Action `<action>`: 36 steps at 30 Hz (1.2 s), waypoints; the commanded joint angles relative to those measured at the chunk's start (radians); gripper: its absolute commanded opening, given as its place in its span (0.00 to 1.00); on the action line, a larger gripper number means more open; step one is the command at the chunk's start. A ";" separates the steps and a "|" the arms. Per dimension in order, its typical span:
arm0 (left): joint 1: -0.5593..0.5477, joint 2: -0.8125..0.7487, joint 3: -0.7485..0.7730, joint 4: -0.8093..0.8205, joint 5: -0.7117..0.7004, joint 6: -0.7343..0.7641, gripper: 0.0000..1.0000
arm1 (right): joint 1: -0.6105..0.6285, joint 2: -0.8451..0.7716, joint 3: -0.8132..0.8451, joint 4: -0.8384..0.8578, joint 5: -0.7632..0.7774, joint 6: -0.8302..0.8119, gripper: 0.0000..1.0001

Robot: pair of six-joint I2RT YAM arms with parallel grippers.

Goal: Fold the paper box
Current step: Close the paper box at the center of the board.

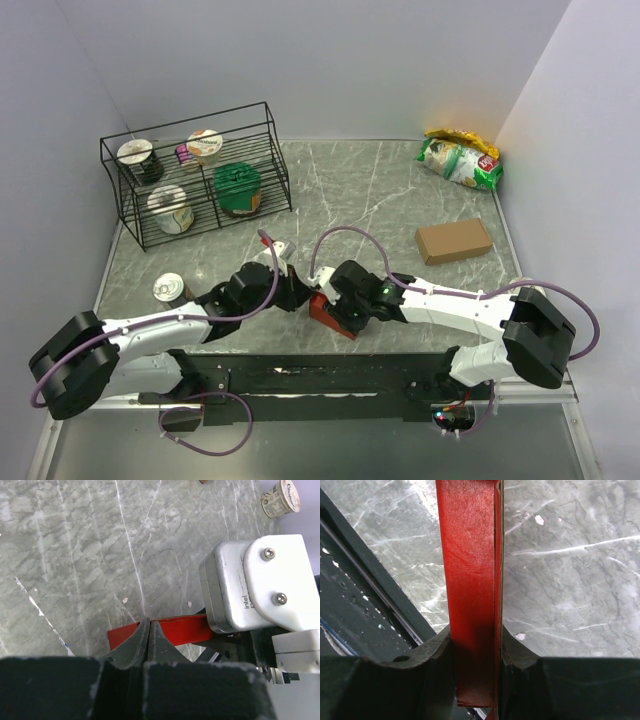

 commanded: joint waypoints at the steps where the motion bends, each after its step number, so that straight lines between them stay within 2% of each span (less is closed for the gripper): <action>1: -0.039 -0.027 -0.025 -0.025 -0.048 0.003 0.01 | -0.004 -0.001 0.052 0.050 0.037 0.012 0.27; 8: -0.102 0.001 -0.054 -0.011 -0.075 0.008 0.01 | -0.004 -0.007 0.049 0.050 0.048 0.012 0.27; 12: -0.154 0.010 -0.076 0.004 -0.155 0.017 0.01 | -0.004 -0.013 0.046 0.053 0.053 0.014 0.27; 36: -0.225 0.021 -0.148 -0.022 -0.367 0.098 0.01 | -0.004 -0.039 0.035 0.067 0.054 0.014 0.27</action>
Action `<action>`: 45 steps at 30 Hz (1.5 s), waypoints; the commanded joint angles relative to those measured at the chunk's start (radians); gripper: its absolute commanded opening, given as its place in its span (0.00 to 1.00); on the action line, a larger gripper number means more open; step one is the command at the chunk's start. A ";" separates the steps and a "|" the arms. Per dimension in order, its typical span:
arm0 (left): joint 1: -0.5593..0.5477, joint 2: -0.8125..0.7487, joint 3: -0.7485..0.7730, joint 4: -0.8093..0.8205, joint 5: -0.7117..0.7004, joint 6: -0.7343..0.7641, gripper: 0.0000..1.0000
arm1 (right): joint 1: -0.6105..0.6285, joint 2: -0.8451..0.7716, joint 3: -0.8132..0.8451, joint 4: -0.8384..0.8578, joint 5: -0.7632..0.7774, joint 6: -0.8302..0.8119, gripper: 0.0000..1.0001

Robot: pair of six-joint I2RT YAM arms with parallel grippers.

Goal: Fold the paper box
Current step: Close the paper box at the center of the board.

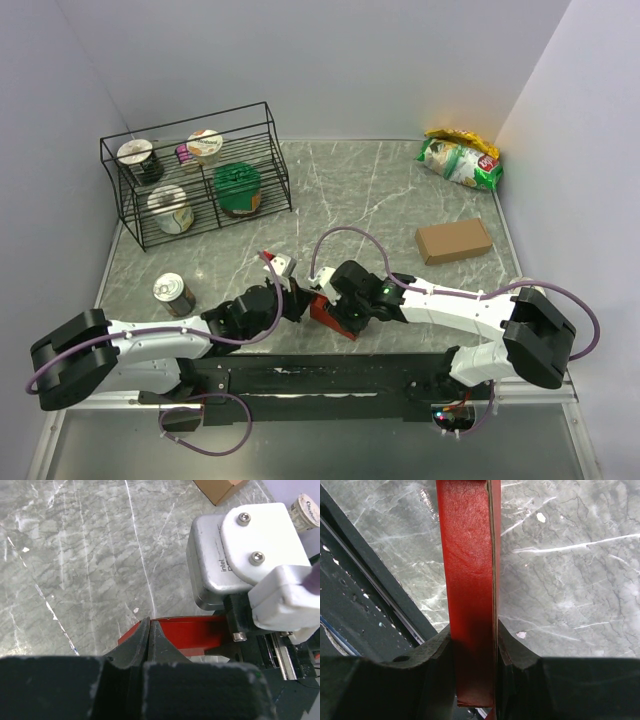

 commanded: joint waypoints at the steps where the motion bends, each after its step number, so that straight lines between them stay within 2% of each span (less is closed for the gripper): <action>1: -0.035 0.027 -0.055 -0.194 -0.052 0.040 0.01 | -0.006 -0.037 0.037 0.071 0.059 0.014 0.27; 11: -0.110 0.046 -0.095 -0.155 -0.193 -0.045 0.01 | -0.005 -0.043 0.032 0.073 0.065 0.018 0.27; 21: -0.207 0.128 -0.122 -0.132 -0.341 -0.145 0.01 | -0.006 -0.045 0.037 0.077 0.071 0.010 0.27; 24: -0.252 0.167 -0.107 -0.167 -0.385 -0.203 0.01 | -0.005 -0.043 0.038 0.074 0.078 0.006 0.27; 31: -0.316 0.253 -0.014 -0.394 -0.576 -0.395 0.01 | -0.005 -0.066 0.032 0.068 0.085 0.000 0.27; 34: -0.324 0.267 0.007 -0.440 -0.586 -0.429 0.01 | -0.005 -0.069 0.035 0.073 0.085 -0.006 0.27; 38: -0.327 0.207 -0.033 -0.405 -0.552 -0.386 0.01 | -0.006 -0.063 0.038 0.080 0.085 -0.025 0.27; 42: -0.324 0.016 -0.127 -0.272 -0.492 -0.320 0.01 | -0.008 -0.071 0.028 0.096 0.105 -0.040 0.27; 45: -0.312 -0.072 -0.177 -0.227 -0.437 -0.271 0.01 | -0.009 -0.074 0.020 0.113 0.091 -0.052 0.27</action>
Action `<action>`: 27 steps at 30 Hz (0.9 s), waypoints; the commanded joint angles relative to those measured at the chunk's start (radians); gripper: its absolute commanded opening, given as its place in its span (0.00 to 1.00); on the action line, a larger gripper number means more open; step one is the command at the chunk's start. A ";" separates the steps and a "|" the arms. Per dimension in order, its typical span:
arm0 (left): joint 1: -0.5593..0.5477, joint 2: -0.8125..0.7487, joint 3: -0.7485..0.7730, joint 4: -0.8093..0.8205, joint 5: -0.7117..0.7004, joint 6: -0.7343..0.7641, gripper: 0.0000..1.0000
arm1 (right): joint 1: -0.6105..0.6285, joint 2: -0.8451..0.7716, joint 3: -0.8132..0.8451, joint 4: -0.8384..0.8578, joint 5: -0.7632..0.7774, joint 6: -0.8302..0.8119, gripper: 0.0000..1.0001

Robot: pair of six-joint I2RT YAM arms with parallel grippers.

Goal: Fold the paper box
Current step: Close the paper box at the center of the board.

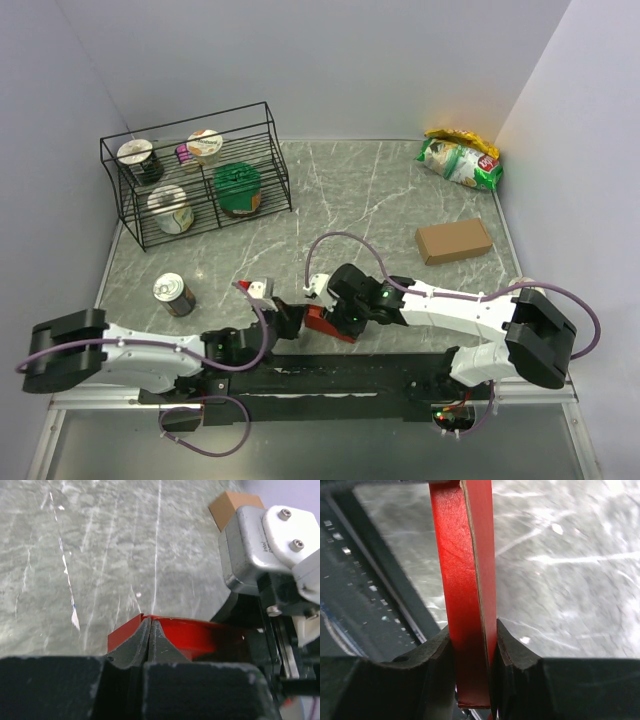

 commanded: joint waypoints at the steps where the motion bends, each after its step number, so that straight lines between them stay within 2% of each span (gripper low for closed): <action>1: 0.006 -0.067 -0.119 -0.184 0.147 0.119 0.01 | -0.032 -0.063 0.022 0.104 0.111 0.019 0.27; 9: 0.017 0.078 -0.065 -0.170 0.179 0.139 0.01 | -0.032 -0.057 0.027 0.109 0.112 0.017 0.27; 18: 0.017 0.126 -0.037 -0.277 0.120 0.010 0.01 | -0.032 -0.082 0.018 0.102 0.164 0.022 0.29; 23: 0.017 0.104 -0.047 -0.256 0.133 0.030 0.01 | -0.032 -0.065 0.041 0.109 0.181 0.010 0.42; 24: 0.017 0.104 -0.045 -0.256 0.138 0.030 0.01 | -0.031 -0.066 0.053 0.107 0.180 0.019 0.51; 26: 0.017 0.109 -0.041 -0.253 0.141 0.041 0.01 | -0.032 -0.079 0.061 0.095 0.174 0.025 0.57; 27: 0.017 0.114 -0.039 -0.251 0.144 0.044 0.01 | -0.031 -0.095 0.067 0.090 0.174 0.039 0.66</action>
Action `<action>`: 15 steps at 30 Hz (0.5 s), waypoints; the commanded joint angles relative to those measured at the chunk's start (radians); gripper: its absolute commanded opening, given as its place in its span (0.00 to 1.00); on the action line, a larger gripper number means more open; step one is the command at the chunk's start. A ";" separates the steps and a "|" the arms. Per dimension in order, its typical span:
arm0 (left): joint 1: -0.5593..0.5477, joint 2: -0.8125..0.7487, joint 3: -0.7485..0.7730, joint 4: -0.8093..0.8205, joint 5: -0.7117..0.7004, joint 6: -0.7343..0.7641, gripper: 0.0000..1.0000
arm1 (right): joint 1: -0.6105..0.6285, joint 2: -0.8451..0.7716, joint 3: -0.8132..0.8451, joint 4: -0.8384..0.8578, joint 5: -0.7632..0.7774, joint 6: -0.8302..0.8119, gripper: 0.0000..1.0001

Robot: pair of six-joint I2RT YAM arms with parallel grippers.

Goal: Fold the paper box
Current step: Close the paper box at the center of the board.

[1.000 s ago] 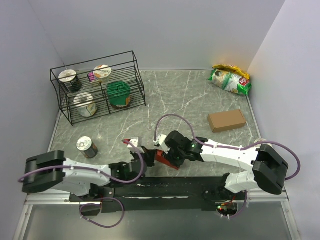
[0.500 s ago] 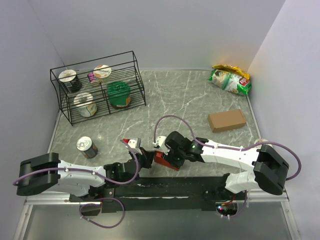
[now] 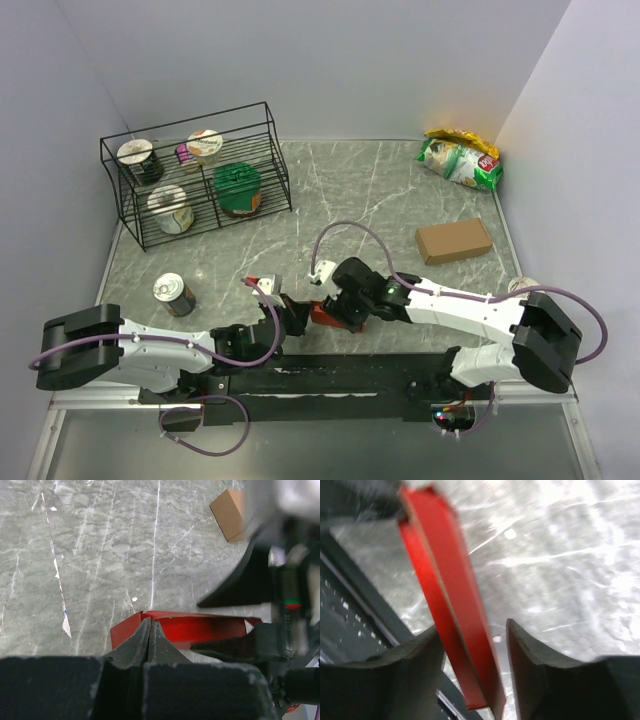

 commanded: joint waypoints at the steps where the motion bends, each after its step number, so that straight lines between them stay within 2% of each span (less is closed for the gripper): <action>1: -0.009 0.058 -0.052 -0.288 0.095 0.035 0.01 | -0.016 -0.083 0.067 0.067 0.075 0.043 0.70; 3: -0.010 0.073 -0.044 -0.285 0.101 0.048 0.01 | -0.017 -0.111 0.080 0.038 0.068 0.060 0.80; 6: -0.014 0.091 -0.032 -0.288 0.103 0.058 0.01 | -0.017 -0.145 0.102 -0.008 0.065 0.086 0.87; 8: -0.017 0.099 -0.021 -0.295 0.100 0.062 0.01 | -0.016 -0.162 0.119 -0.039 0.062 0.115 0.88; 10: -0.017 0.104 -0.007 -0.311 0.092 0.055 0.01 | -0.019 -0.185 0.126 -0.103 0.061 0.172 0.87; 15: -0.018 0.111 0.011 -0.346 0.092 0.045 0.01 | -0.034 -0.202 0.128 -0.266 0.042 0.317 0.72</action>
